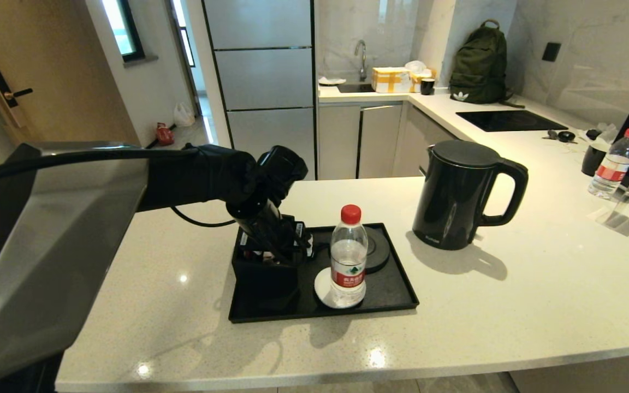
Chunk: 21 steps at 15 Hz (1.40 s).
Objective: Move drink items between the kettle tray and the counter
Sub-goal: Pick up the tea bag
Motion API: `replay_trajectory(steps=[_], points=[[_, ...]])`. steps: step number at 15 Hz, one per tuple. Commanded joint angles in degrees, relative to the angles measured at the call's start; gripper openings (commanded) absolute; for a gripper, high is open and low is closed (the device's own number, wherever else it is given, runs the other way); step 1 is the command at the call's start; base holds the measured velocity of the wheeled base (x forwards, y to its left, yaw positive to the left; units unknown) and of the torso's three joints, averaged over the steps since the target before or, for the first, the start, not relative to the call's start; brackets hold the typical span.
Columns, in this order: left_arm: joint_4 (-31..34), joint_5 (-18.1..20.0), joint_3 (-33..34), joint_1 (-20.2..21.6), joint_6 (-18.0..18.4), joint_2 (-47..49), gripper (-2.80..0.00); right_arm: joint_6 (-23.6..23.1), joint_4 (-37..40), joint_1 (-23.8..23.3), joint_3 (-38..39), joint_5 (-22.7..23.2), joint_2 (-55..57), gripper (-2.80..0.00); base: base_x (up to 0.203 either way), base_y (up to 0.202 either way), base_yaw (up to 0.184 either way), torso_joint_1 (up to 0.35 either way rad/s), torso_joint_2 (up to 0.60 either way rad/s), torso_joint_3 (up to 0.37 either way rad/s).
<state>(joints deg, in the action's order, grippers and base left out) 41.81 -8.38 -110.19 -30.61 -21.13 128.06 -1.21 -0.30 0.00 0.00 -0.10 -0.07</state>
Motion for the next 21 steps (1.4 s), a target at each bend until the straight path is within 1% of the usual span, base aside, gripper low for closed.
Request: replay_trajectory(steps=[1, 15, 18, 21], points=[[0.04, 0.03, -0.02, 0.02, -0.38, 0.16, -2.80, -0.02, -0.05, 0.00, 0.09, 0.01, 0.07, -2.80, 0.000, 0.000, 0.000, 0.000, 0.00, 0.000], [0.12, -0.14, -0.02, 0.38, -0.40, 1.05, -2.80, -0.02, -0.05, 0.00, 0.09, 0.01, 0.07, -2.80, 0.000, 0.000, 0.000, 0.000, 0.00, 0.000], [-3.56, -0.71, -0.02, 0.87, -1.24, -2.66, -2.80, -0.02, -0.05, -0.04, 0.09, 0.01, 0.07, -2.80, 0.000, 0.000, 0.000, 0.000, 0.00, 0.000], [-4.63, -0.85, -0.02, 1.34, -0.84, -5.54, -2.80, -0.02, -0.05, 0.00, 0.09, 0.01, 0.07, -2.80, 0.000, 0.000, 0.000, 0.000, 0.00, 0.000]])
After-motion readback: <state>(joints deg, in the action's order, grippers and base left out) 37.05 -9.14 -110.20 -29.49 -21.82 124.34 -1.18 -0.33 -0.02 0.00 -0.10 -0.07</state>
